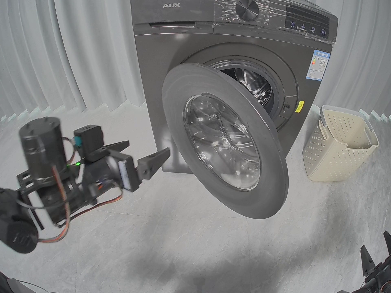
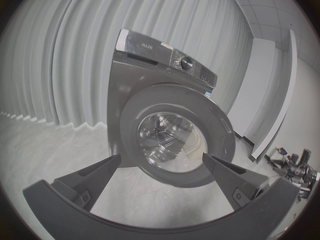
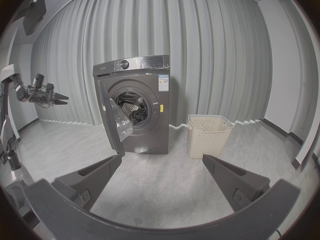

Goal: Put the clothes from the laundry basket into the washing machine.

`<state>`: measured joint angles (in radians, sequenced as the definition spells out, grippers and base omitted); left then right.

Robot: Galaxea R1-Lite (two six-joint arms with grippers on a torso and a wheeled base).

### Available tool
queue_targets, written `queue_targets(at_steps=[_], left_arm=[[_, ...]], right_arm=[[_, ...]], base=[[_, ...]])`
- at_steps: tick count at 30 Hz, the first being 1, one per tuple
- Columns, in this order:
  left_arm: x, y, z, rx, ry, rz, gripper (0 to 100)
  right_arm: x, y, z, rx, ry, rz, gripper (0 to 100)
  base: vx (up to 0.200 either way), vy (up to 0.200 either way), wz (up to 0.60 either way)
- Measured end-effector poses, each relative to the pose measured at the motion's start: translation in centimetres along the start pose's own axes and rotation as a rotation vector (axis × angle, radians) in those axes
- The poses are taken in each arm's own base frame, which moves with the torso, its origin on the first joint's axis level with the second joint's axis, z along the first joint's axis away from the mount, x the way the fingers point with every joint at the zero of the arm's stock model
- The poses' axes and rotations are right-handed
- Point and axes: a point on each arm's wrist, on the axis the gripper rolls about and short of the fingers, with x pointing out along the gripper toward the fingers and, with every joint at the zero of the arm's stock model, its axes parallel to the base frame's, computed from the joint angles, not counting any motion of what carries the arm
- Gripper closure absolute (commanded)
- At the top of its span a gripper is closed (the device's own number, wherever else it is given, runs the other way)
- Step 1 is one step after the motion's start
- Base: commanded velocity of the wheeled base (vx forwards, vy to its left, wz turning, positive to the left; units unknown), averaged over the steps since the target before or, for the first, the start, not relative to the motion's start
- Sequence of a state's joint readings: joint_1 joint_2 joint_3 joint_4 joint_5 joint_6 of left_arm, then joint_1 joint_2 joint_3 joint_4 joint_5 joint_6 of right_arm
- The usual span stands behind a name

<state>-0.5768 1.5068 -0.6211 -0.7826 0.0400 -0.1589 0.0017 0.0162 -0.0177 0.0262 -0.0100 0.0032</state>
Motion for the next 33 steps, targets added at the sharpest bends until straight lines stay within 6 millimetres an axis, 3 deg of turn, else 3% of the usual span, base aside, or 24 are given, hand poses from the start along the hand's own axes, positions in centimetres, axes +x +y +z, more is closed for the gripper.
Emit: queue_targets(at_steps=[6, 13, 18, 24, 33], left_arm=[[-8.2, 1.4, -1.1, 0.065, -0.038, 0.074, 0], [-15.8, 3.3, -3.3, 0.089, -0.096, 0.247, 0], [-20.2, 3.3, -5.9, 0.098, -0.130, 0.353, 0], [-23.2, 3.0, -8.9, 0.106, -0.176, 0.435, 0], [-24.8, 2.5, -11.9, 0.096, -0.174, 0.510, 0]], right_arm=[[0.0, 0.0, 0.0, 0.000, 0.000, 0.001, 0], [0.0, 0.1, 0.5, 0.007, -0.040, 0.033, 0], [-0.9, 0.3, 3.8, 0.030, -0.166, 0.160, 0], [-0.1, 0.6, 8.0, 0.020, -0.167, 0.327, 0], [6.2, 1.5, 12.5, 0.011, -0.086, 0.504, 0]], base=[[0.000, 0.000, 0.00], [0.000, 0.000, 0.00], [0.000, 0.000, 0.00], [0.000, 0.000, 0.00], [0.000, 0.000, 0.00]])
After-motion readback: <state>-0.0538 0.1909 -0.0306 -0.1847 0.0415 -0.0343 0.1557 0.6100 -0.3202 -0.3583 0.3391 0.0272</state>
